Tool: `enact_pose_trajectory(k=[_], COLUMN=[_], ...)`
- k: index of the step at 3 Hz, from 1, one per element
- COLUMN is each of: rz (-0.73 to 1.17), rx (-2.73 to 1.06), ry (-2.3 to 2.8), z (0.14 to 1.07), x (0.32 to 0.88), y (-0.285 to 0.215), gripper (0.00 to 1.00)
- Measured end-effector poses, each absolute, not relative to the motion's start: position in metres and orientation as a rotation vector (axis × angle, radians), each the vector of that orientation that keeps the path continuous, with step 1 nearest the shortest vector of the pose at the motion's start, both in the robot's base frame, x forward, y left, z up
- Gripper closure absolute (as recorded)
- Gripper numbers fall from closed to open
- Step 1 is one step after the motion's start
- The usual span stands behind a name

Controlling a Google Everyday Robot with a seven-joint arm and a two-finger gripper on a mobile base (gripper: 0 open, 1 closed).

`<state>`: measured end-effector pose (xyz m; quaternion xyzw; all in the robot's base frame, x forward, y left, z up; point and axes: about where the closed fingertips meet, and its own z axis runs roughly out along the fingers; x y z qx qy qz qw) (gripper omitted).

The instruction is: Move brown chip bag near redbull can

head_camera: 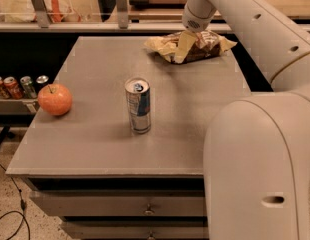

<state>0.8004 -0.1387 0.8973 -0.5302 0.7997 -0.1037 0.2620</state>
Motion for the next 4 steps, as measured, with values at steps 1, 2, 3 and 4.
enact_pose_trajectory(k=[1,2,3,4], rz=[-0.275,-0.257,-0.243,-0.229], rx=[-1.426,-1.433,-1.443,-1.452], ry=[2.196,2.217,2.228,2.232], z=[0.881,0.867,0.858,0.852], x=[0.808,0.814,0.817,0.818], y=[-0.136,-0.131,-0.127,-0.125], gripper=[0.00,0.00,0.08,0.32])
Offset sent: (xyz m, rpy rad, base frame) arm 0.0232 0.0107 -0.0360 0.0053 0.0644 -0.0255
